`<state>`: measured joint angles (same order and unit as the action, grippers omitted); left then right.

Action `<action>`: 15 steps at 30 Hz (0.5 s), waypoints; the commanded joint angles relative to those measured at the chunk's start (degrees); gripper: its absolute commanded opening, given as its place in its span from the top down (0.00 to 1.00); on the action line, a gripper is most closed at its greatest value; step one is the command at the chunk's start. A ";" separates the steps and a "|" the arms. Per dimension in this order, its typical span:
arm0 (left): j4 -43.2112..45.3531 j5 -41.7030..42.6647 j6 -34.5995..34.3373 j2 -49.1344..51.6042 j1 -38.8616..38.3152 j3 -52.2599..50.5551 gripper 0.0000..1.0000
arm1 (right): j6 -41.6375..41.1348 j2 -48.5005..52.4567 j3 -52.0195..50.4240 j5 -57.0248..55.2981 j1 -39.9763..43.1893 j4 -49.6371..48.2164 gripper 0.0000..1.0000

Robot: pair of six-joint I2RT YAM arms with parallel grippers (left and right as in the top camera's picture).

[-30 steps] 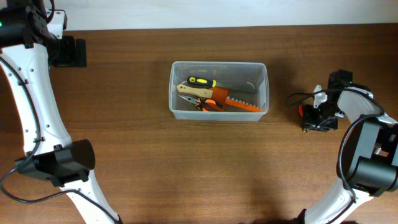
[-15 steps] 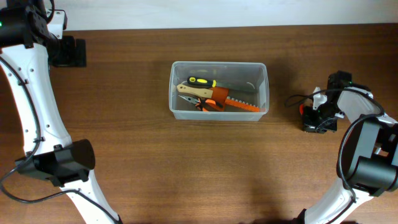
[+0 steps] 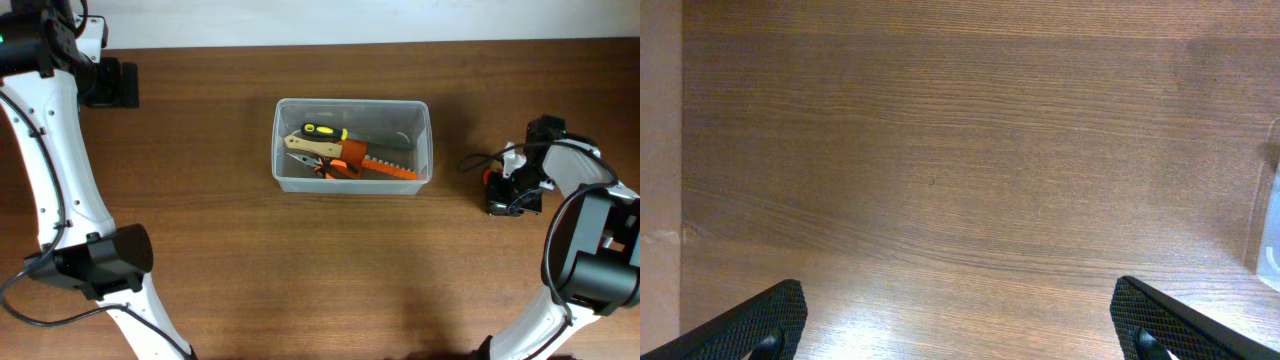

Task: Pack container
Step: 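Lower the right gripper onto the red cutting pliers and grasp them, then lift the red pliers with the right gripper and lower into container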

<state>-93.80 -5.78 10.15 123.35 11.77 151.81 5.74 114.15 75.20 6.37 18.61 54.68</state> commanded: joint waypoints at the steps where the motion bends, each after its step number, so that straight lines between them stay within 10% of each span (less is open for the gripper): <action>1: 0.09 0.61 -0.68 -0.28 0.35 0.11 0.01 | -0.66 -3.48 3.19 0.57 0.11 0.52 0.96; 15: 0.09 0.61 -0.68 -0.28 0.35 0.11 0.01 | -0.63 -5.75 4.96 0.72 0.11 1.29 0.96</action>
<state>-93.78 -5.78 10.15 123.35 11.77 151.81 5.74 110.34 78.96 6.37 18.61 55.86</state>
